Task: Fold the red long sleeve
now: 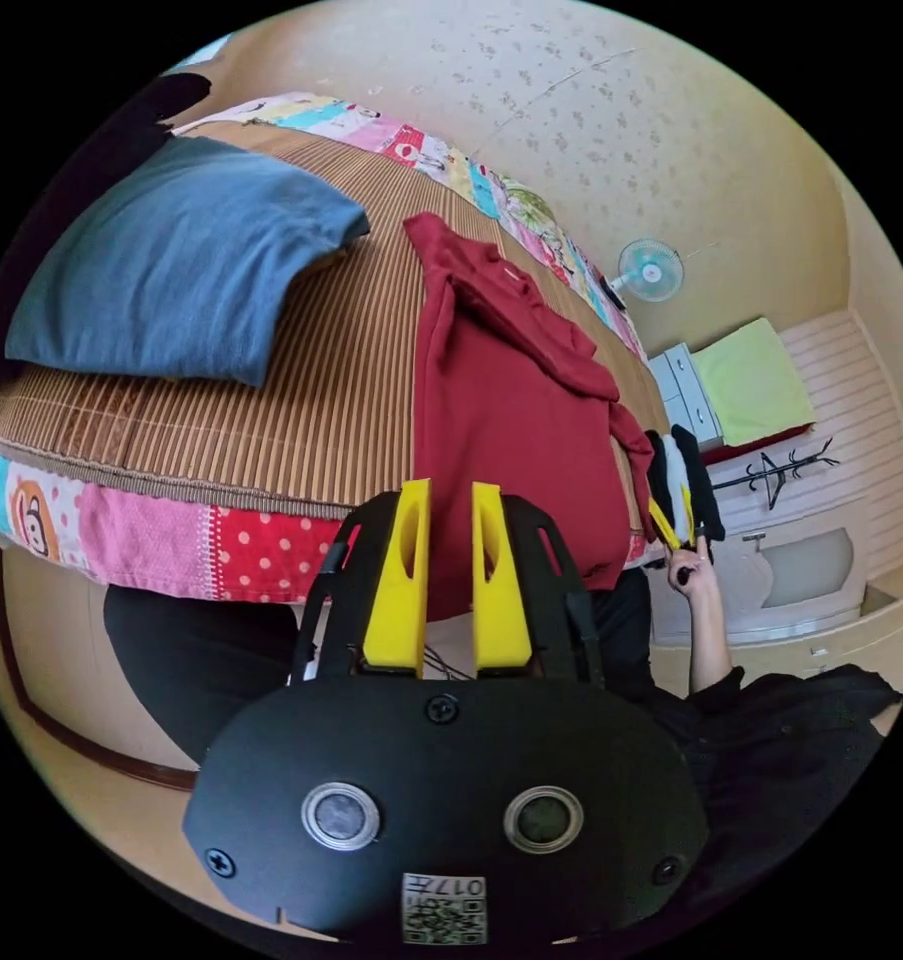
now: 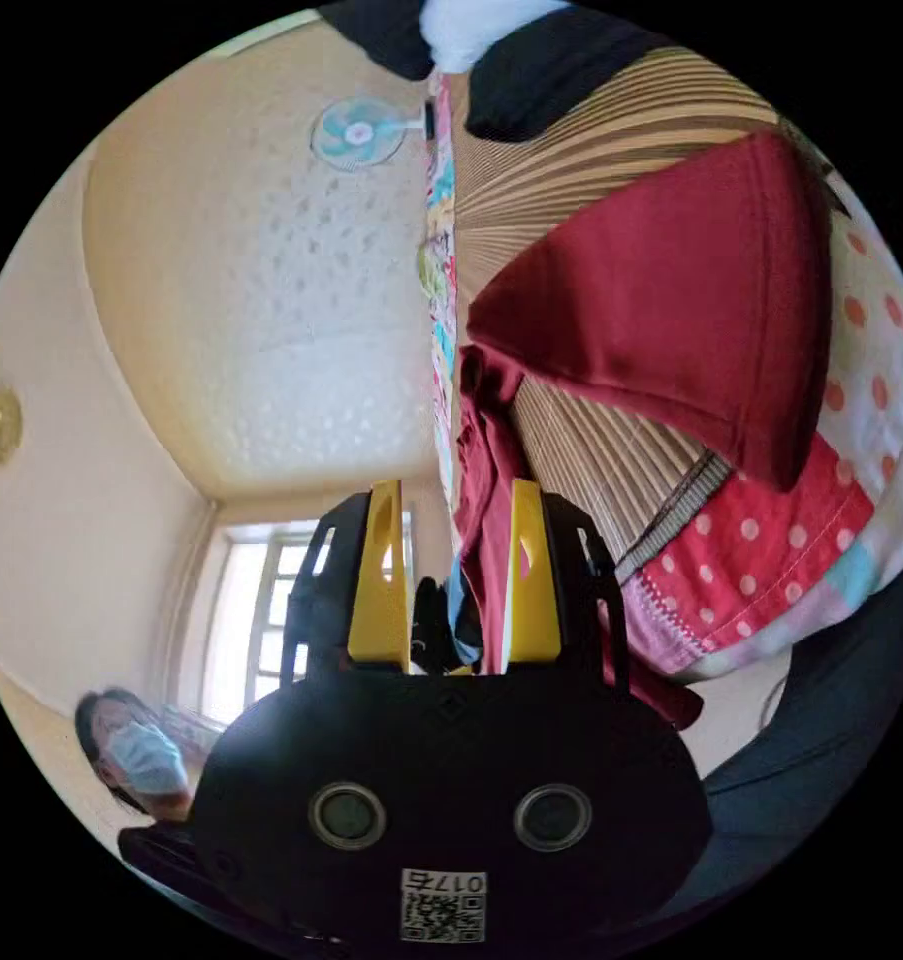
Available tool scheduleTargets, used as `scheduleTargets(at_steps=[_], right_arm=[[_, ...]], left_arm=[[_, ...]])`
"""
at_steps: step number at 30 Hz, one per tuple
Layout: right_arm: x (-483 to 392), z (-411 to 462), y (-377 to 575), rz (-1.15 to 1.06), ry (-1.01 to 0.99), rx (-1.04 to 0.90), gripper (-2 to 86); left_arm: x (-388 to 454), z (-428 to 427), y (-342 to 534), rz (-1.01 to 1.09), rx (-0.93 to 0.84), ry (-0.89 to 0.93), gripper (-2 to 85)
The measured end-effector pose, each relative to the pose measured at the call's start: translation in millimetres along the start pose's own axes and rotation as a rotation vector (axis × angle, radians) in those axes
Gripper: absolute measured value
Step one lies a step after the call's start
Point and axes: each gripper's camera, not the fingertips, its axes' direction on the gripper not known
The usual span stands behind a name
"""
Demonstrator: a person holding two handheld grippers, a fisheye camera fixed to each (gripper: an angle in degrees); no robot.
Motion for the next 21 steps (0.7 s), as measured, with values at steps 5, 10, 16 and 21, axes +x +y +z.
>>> scheduleTargets(at_steps=[5,10,16,21], right_arm=[[25.7,-5.6,-41.4,0.291,-0.095,0.134,14.8],[45.8,-5.7,-65.9,0.46,-0.172,0.184,10.7],[-54.0,-22.0,-114.1,0.061,0.103,0.364,3.9],[-246.4,154.1,-63.6,-0.865,0.612,0.134,3.1]], left_arm=[[10.7,-6.6,-12.2,-0.025,-0.029,0.195,11.9],[26.0,-20.1,-13.4,0.026,-0.005,0.238,12.2],[8.1,-46.7,-8.4,0.008,0.05,0.244,11.8],[-0.7,-45.7,-1.9,0.005,0.077,0.164,11.3]])
